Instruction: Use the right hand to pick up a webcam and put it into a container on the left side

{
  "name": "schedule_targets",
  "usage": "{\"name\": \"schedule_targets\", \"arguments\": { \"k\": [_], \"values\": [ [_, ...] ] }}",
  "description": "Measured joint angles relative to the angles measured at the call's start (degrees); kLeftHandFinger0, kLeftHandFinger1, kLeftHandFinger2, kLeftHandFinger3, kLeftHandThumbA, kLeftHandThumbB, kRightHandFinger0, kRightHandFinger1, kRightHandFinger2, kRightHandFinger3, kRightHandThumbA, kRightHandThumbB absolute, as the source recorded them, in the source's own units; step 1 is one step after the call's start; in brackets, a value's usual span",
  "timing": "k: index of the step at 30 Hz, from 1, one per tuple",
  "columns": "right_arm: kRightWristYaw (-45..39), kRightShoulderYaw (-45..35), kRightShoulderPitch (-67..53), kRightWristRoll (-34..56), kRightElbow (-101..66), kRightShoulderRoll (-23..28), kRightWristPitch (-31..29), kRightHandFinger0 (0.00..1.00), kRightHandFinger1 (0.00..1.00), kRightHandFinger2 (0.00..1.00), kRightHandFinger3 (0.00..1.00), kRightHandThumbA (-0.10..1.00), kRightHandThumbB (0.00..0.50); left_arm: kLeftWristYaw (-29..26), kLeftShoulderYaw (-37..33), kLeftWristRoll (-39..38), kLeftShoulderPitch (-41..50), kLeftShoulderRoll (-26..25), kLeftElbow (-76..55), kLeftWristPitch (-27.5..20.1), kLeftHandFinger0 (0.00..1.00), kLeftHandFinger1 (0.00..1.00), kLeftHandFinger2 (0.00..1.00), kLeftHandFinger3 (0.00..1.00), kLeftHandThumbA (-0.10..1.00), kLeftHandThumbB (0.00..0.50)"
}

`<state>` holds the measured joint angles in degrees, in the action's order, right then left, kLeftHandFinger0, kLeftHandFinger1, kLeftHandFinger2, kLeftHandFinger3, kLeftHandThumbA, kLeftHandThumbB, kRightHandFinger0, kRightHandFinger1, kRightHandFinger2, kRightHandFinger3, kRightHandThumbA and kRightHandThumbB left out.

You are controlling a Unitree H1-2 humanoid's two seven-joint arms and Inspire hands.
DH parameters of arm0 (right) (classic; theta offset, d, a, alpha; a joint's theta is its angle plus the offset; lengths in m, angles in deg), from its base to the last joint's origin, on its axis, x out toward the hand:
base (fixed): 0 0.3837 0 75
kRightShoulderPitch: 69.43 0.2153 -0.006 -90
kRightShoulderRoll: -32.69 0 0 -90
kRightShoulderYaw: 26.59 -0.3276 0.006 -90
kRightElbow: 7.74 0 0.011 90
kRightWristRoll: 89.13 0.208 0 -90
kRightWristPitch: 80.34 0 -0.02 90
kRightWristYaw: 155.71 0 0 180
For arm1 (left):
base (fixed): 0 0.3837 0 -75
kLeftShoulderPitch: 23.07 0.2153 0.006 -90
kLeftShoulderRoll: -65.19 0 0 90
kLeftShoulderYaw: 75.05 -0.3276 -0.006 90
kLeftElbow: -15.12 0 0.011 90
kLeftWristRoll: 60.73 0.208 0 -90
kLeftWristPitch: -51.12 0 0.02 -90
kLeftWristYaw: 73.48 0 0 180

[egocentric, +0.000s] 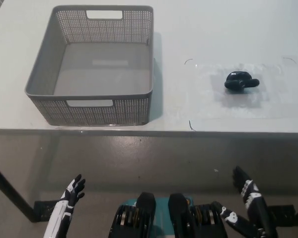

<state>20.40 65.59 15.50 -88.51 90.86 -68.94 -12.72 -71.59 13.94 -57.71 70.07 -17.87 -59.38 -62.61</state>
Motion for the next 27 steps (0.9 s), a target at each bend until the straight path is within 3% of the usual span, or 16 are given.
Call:
{"name": "schedule_targets", "arguments": {
  "k": [1,8,10,11,13,16,19,23,27],
  "values": [
    [0.0,-0.2,-0.3,0.0,-1.1,0.1,0.0,1.00,1.00,1.00,1.00,0.98,0.271,0.0,0.0,0.1,0.0,0.0,0.0,-0.1,1.00,1.00,1.00,1.00,1.00,0.199],
    [0.1,-2.3,-1.2,-0.1,-13.4,2.1,-0.5,1.00,1.00,1.00,1.00,0.99,0.290,0.1,0.0,0.7,0.0,0.0,0.0,-0.6,1.00,1.00,1.00,1.00,1.00,0.195],
    [0.1,-2.6,-1.0,-0.5,-16.2,2.9,-0.5,1.00,1.00,1.00,1.00,1.00,0.337,0.1,0.0,0.7,0.0,0.0,0.0,-0.7,1.00,1.00,1.00,1.00,1.00,0.196],
    [0.1,-2.9,-0.7,-1.2,-18.2,3.6,-0.4,1.00,1.00,1.00,1.00,1.00,0.396,0.1,0.0,0.7,0.0,0.0,0.0,-0.8,1.00,1.00,1.00,1.00,1.00,0.207],
    [-0.1,-3.5,0.1,-2.5,-21.2,5.3,0.4,1.00,1.00,1.00,1.00,1.00,0.445,0.1,0.0,0.7,-0.1,0.0,0.0,-0.9,1.00,1.00,1.00,1.00,1.00,0.203],
    [-0.6,-4.8,2.4,-5.7,-26.2,9.1,3.5,1.00,1.00,1.00,1.00,1.00,0.452,0.1,0.0,0.7,-0.1,0.0,0.0,-1.0,1.00,1.00,1.00,1.00,1.00,0.195],
    [-1.5,-5.8,6.3,-8.8,-29.9,13.3,7.2,1.00,1.00,1.00,1.00,0.95,0.418,0.1,0.0,0.7,-0.1,0.0,0.0,-1.0,1.00,1.00,1.00,1.00,1.00,0.198],
    [-3.0,-6.1,13.3,-11.1,-31.1,17.8,12.4,1.00,1.00,1.00,1.00,0.89,0.454,0.1,0.0,0.7,-0.1,0.0,0.0,-1.0,1.00,1.00,1.00,1.00,1.00,0.197],
    [-4.6,-5.7,20.5,-12.7,-30.5,20.8,17.1,1.00,1.00,1.00,1.00,0.86,0.436,0.1,0.0,0.7,0.1,0.0,0.0,-1.0,1.00,1.00,1.00,1.00,1.00,0.206]
  ]
}}
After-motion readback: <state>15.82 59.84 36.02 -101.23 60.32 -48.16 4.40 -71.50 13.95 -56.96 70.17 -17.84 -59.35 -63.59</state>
